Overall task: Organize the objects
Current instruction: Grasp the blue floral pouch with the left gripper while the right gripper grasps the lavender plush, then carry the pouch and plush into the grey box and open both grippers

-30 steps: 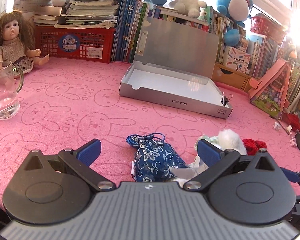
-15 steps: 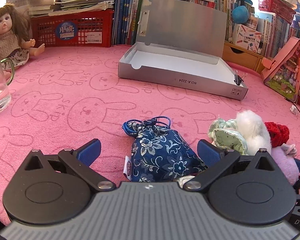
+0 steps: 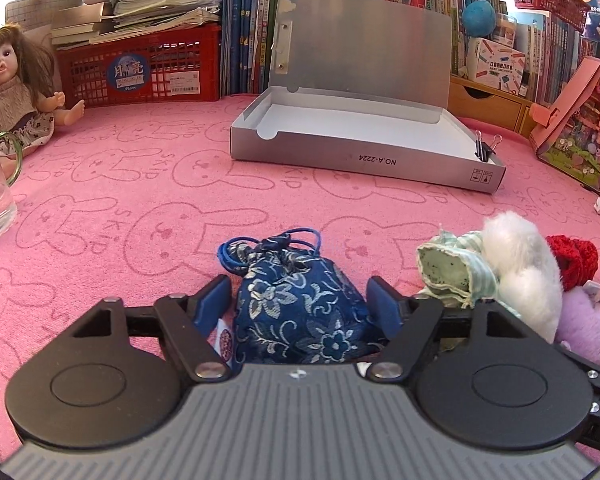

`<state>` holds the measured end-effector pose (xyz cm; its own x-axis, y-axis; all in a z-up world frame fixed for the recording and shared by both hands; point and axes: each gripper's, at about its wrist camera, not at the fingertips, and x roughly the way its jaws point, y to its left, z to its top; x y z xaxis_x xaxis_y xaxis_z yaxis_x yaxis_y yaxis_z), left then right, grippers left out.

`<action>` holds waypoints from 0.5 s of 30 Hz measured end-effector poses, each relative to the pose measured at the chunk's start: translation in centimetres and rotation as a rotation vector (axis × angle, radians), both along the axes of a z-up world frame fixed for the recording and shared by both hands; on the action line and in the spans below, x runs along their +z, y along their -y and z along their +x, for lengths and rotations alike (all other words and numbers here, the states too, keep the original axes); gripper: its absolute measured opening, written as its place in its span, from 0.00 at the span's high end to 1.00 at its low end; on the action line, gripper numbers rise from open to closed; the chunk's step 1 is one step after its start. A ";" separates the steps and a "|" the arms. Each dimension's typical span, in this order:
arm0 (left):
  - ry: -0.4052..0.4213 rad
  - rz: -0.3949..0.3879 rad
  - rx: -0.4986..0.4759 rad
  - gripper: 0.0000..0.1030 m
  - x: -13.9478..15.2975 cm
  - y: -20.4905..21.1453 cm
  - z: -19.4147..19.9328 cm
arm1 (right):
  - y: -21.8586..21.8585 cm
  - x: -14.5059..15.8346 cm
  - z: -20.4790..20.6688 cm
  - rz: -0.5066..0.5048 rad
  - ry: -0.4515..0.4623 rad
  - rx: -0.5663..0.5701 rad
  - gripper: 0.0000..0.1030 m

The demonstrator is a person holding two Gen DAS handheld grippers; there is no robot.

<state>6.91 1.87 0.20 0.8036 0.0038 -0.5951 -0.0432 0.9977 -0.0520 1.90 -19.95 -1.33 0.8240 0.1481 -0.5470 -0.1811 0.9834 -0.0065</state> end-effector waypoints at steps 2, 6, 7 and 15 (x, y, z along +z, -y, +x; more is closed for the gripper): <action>0.008 -0.003 0.001 0.37 0.3 -0.1 -0.2 | 0.1 0.2 0.0 0.001 -0.001 -0.002 0.32; 0.028 0.004 -0.003 0.39 1.0 -0.4 -0.6 | 0.6 0.8 -0.1 0.040 -0.007 -0.009 0.33; 0.034 0.004 -0.005 0.39 1.2 -0.6 -0.7 | 0.7 1.1 -0.1 0.046 -0.001 -0.012 0.33; 0.067 -0.007 -0.016 0.39 3.2 -1.4 -0.3 | 0.8 3.9 -0.6 0.062 0.069 0.010 0.33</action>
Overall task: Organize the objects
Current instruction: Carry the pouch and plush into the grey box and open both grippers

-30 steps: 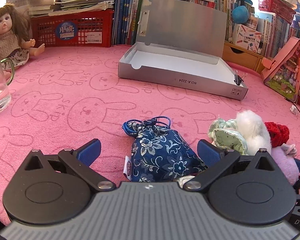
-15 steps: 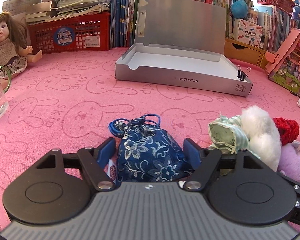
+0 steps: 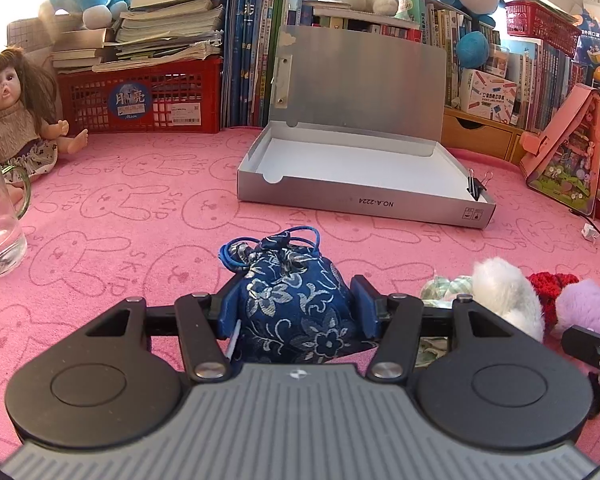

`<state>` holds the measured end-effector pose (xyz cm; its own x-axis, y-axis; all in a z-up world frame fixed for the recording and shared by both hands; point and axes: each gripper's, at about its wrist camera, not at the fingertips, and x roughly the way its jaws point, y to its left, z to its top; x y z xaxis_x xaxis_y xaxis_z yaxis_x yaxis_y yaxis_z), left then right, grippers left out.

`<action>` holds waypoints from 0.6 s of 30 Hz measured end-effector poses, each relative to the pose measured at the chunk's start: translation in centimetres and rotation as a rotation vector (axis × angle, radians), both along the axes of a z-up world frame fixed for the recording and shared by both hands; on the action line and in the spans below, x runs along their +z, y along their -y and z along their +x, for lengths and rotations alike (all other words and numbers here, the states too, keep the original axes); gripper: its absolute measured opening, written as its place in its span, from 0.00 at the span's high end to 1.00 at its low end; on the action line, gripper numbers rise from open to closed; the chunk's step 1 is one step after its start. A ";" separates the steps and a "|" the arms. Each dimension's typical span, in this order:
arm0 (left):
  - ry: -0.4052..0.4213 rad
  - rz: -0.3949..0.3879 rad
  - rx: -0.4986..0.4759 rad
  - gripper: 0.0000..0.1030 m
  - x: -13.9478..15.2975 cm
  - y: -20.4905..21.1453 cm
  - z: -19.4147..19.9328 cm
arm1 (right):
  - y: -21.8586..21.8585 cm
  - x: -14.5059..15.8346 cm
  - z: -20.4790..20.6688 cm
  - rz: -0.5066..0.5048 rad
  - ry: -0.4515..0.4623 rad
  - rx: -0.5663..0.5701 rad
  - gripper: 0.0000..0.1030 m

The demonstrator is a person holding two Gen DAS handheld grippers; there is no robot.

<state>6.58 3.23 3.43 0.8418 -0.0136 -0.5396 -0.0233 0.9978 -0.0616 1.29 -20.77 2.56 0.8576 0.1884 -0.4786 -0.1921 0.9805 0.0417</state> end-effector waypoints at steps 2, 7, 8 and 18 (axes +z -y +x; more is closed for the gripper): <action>0.007 0.002 -0.006 0.39 0.6 -0.2 0.5 | 0.1 0.7 0.6 0.001 0.006 -0.007 0.33; 0.028 0.011 -0.024 0.39 2.6 -0.7 2.3 | 1.0 2.4 3.4 0.035 -0.024 -0.019 0.33; 0.033 0.021 -0.026 0.39 3.0 -0.7 3.0 | 1.1 2.7 4.2 0.041 -0.030 -0.017 0.33; 0.027 0.036 -0.016 0.39 5.3 -1.2 11.2 | 1.4 5.5 14.0 0.079 -0.088 -0.016 0.33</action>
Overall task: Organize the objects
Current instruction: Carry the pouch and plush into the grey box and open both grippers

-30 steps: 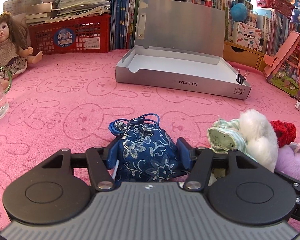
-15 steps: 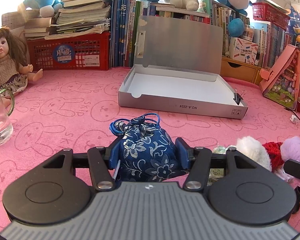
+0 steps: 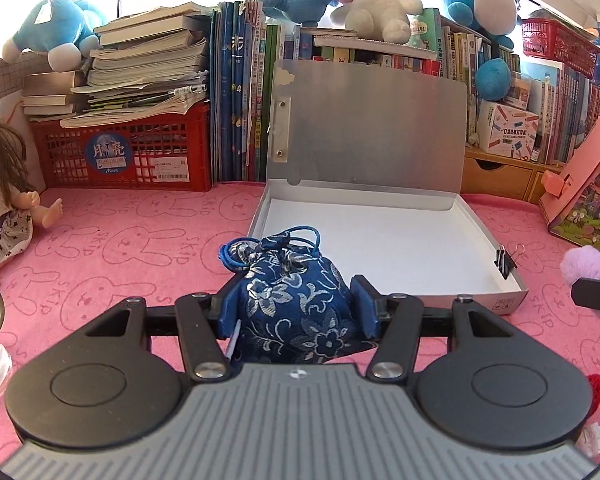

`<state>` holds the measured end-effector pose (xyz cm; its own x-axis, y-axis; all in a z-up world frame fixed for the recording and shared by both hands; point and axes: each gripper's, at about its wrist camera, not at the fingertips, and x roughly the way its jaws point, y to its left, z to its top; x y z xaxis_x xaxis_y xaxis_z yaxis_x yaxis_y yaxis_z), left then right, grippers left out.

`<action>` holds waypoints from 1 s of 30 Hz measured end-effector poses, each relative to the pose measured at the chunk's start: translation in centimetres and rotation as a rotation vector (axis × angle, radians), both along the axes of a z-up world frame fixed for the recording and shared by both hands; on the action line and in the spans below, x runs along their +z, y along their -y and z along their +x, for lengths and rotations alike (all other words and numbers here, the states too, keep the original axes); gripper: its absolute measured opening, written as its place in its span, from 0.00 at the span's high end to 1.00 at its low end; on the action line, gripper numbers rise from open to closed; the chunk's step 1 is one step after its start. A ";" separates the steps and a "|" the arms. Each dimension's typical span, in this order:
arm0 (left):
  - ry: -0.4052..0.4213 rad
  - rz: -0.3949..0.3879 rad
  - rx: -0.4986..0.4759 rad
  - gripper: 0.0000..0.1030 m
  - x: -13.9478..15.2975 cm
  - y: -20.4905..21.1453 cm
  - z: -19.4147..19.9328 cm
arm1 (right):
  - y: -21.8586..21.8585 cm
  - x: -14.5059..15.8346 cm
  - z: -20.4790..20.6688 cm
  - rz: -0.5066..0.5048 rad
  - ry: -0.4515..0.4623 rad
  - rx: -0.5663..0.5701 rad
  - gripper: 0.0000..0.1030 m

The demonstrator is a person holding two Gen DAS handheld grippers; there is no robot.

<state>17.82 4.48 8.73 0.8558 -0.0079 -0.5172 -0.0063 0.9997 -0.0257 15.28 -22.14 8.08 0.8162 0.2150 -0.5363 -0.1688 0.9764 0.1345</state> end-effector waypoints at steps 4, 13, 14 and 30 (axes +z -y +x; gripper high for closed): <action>-0.011 -0.012 -0.004 0.39 0.0 0.0 4.1 | -0.1 -0.1 4.1 0.062 -0.034 0.016 0.33; -0.125 -0.122 0.029 0.39 -4.1 -0.8 11.6 | -1.8 -2.8 11.5 0.091 -0.101 0.015 0.33; -0.138 -0.124 0.038 0.39 -4.7 -0.9 11.9 | -2.1 -3.3 11.9 0.082 -0.109 0.011 0.33; -0.142 -0.114 0.044 0.39 -5.2 -0.9 12.2 | -3.2 -4.8 13.5 0.066 -0.115 0.048 0.33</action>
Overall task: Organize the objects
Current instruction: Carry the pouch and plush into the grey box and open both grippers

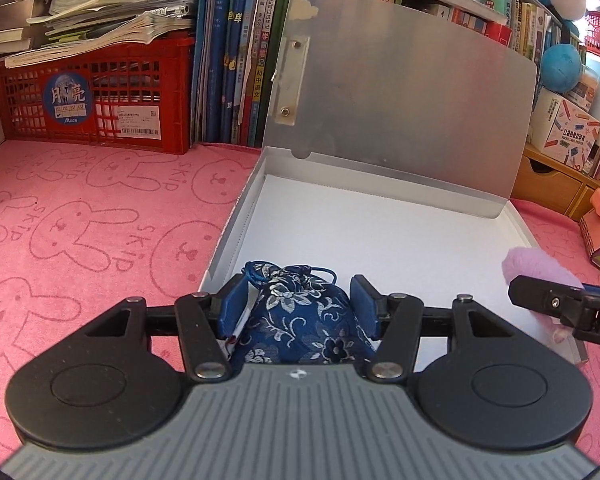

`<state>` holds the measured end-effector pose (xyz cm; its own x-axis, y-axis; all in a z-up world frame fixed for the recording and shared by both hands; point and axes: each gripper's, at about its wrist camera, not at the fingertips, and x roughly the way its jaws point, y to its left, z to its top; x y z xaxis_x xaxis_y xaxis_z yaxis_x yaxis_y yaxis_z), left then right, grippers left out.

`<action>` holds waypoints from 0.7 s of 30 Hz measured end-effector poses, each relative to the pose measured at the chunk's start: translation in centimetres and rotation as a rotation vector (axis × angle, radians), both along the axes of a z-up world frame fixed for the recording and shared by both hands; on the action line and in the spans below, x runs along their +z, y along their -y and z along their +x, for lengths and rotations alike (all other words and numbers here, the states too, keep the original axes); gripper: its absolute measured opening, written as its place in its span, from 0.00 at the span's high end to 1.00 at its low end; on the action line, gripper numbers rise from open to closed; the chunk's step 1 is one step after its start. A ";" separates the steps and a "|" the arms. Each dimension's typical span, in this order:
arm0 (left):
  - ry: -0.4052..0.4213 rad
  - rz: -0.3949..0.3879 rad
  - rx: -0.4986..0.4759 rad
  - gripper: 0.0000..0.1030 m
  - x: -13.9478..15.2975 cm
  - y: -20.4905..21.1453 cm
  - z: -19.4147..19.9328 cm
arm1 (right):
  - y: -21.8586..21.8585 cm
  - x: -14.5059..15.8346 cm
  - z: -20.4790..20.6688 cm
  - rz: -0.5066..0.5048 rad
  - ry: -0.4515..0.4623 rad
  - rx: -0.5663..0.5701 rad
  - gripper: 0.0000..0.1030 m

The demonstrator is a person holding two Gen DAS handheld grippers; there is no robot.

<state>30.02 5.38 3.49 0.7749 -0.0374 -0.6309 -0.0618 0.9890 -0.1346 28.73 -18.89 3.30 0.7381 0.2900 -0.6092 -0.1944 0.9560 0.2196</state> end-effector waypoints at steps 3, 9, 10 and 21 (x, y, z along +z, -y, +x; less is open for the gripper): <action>0.006 0.024 -0.001 0.39 -0.1 0.2 0.0 | 0.2 -0.5 0.1 -0.007 -0.009 -0.004 0.33; 0.029 0.049 -0.016 0.39 -0.4 0.9 -0.2 | 0.0 -1.0 0.2 -0.027 0.005 0.018 0.32; 0.032 0.059 -0.017 0.39 -0.4 1.1 -0.3 | -0.1 -1.0 0.2 -0.027 0.009 0.024 0.32; 0.056 0.093 -0.008 0.39 0.7 1.6 0.7 | -0.2 -0.8 1.8 -0.021 0.014 0.036 0.32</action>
<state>30.75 3.79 4.19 0.8093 0.0130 -0.5873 -0.0491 0.9978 -0.0455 30.48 -18.65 2.54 0.7361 0.3038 -0.6048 -0.2320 0.9527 0.1961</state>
